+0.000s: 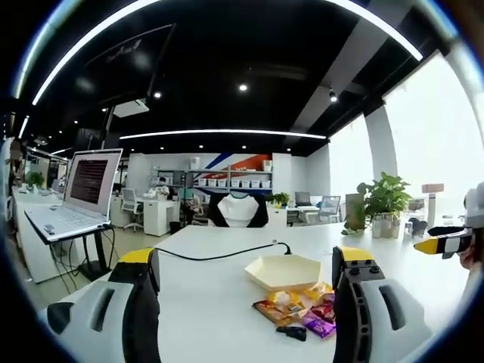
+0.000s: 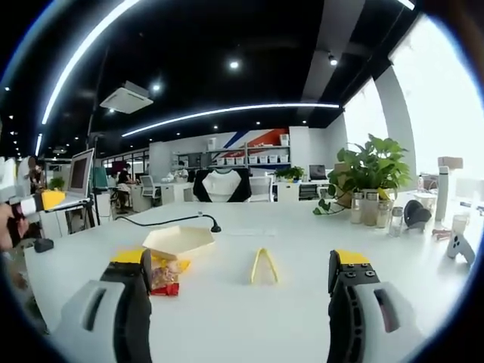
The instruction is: Place the target food into the container with the food tongs after gripping and lifting it, then release it inside without dropping or visibly crushing the food.
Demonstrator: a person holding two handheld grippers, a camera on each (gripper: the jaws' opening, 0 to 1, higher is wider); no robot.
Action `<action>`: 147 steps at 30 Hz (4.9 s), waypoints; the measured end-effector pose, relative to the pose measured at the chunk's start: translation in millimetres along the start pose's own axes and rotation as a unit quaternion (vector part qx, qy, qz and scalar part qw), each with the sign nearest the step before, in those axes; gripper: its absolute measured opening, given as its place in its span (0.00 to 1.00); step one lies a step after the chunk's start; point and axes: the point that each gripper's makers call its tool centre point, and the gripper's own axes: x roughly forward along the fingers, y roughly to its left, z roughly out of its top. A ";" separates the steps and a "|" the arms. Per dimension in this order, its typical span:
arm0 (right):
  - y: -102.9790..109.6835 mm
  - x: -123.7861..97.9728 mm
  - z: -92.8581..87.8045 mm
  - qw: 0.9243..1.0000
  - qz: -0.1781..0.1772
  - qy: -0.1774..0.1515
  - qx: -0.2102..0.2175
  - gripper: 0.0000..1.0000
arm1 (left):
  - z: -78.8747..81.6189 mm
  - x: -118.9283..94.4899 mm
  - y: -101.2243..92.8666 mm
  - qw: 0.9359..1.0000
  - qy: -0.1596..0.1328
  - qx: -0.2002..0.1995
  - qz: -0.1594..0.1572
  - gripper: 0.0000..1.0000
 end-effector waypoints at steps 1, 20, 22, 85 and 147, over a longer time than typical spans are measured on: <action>-0.4 0.1 -0.4 1.000 0.000 0.001 0.000 0.99 | 0.0 -0.1 -0.1 1.000 0.000 0.000 0.000 1.00; -6.3 8.1 0.7 1.000 -0.007 0.005 0.012 0.99 | -2.1 6.3 -9.5 1.000 0.009 0.006 -0.011 1.00; -5.5 10.7 2.4 1.000 -0.008 0.004 0.011 0.99 | -3.6 9.8 -12.2 1.000 0.012 0.003 -0.015 1.00; -14.6 16.2 27.1 0.999 -0.019 0.007 0.029 0.96 | -133.4 154.0 -288.2 0.921 0.192 -0.002 -0.338 0.76; -18.9 6.8 16.5 0.998 -0.007 0.031 0.051 0.93 | -151.2 141.4 -279.5 0.870 0.265 -0.254 -0.328 0.02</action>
